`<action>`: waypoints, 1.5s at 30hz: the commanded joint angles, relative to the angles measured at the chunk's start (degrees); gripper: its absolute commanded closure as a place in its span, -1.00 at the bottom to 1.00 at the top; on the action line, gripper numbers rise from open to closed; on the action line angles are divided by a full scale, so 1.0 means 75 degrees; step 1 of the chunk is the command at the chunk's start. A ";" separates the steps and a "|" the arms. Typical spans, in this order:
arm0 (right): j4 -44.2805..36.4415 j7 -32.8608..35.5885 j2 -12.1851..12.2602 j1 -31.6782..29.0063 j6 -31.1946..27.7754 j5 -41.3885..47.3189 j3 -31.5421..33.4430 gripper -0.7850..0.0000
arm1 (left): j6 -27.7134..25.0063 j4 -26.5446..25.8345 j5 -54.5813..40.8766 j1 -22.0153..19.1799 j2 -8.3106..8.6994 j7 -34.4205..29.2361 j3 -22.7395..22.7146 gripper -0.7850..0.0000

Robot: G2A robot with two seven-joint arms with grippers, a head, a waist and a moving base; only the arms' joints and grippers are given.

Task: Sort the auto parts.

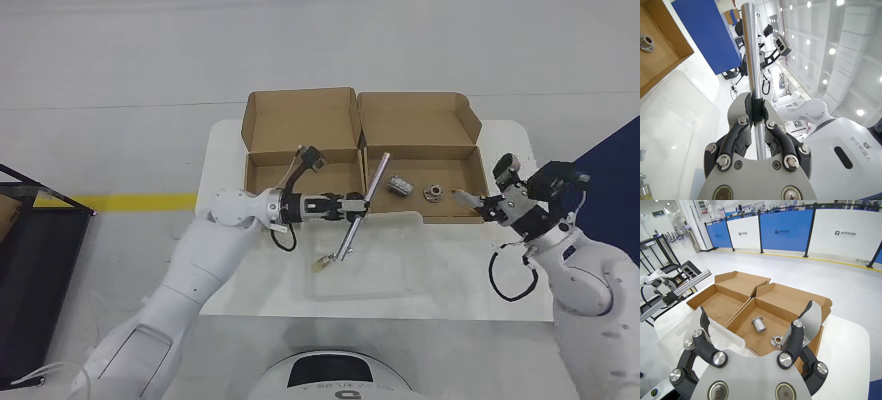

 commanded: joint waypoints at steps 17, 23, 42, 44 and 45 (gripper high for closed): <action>0.0416 0.1925 0.0090 0.0972 -0.0297 0.1797 -0.0948 -1.00 | -0.0243 0.0170 0.0319 -0.0115 0.0033 0.0221 0.0152 1.00; 0.1228 0.2881 0.0093 0.1597 -0.0465 0.3589 -0.1798 -1.00 | -0.0410 0.0317 0.0639 -0.0251 0.0004 0.0357 0.0343 1.00; 0.3539 0.5839 0.0136 0.3954 0.0477 0.7066 -0.3384 0.09 | -0.0510 0.0153 0.1396 -0.0330 0.0000 0.0930 0.0649 1.00; 0.3525 0.5931 0.0140 0.3982 0.0480 0.7072 -0.3466 0.07 | -0.0503 0.0121 0.1440 -0.0322 0.0007 0.0969 0.0655 1.00; 0.3516 0.6009 0.0142 0.3988 0.0469 0.7111 -0.3517 0.07 | -0.0497 0.0112 0.1469 -0.0319 0.0012 0.0995 0.0654 1.00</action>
